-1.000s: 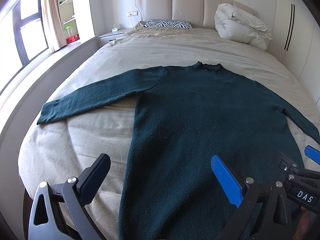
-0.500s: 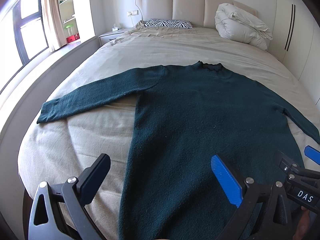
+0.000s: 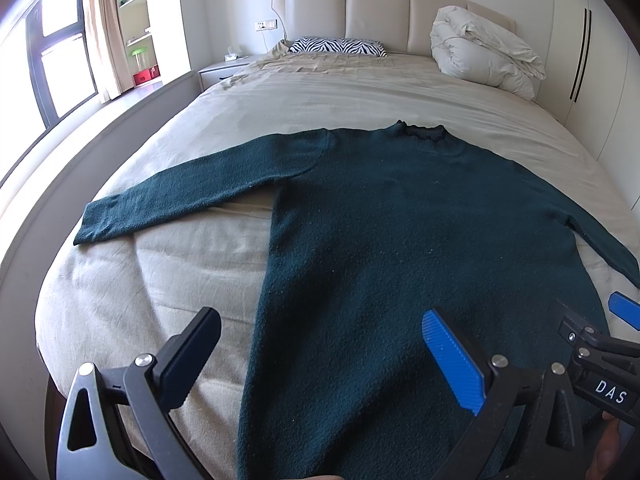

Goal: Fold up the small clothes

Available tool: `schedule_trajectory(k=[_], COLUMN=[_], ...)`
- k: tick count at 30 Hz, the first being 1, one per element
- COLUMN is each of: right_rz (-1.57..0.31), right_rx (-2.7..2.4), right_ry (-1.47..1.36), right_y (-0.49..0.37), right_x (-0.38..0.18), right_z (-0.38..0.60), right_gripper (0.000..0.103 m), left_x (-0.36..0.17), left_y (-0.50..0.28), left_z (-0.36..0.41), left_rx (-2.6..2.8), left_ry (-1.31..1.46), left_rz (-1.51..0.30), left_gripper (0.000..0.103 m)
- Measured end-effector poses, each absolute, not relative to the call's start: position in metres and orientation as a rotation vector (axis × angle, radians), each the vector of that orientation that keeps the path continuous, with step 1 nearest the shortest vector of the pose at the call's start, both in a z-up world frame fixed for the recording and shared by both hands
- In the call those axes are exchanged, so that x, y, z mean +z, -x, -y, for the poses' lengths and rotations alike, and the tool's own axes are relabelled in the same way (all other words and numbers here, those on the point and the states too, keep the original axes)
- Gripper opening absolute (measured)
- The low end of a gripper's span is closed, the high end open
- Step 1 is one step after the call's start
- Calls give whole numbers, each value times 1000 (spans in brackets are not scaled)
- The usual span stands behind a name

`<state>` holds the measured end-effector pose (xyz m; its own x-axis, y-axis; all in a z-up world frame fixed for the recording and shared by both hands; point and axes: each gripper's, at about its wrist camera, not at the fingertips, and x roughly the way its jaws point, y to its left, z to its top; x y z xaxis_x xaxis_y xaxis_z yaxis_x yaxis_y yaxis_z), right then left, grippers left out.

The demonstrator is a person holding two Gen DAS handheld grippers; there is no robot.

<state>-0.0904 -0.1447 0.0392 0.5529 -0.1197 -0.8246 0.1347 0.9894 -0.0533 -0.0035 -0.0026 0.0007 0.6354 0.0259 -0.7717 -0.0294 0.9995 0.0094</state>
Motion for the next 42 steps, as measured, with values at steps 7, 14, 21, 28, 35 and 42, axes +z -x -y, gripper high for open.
schedule_trajectory(k=[7,14,21,28,35,42], right_rz=[-975,-975,-976,-984,-990,-974], right_rx=[-151,-150,-149,-147,-139,-118], right_ry=[-18,-17,-17,-11,-3,-17], right_y=[90,91,93,90,83,71], right_x=[39,39,38,34,33,36], right_z=[145,144,143,137,133,128], right_gripper=[103,103,103,103,103,103], left_x=[-1,-10,-10,-10,-18,-13], left_y=[7,12,7,5,-4,-10], left_z=[3,-3,-5,-9,-26,-57], left_rx=[31,31,33,34,99,49], left_ry=[3,11,16,29,66,149], left_rz=[-883,-887,-897,-907,-945,-913], left_gripper=[103,103,103,103,103,103])
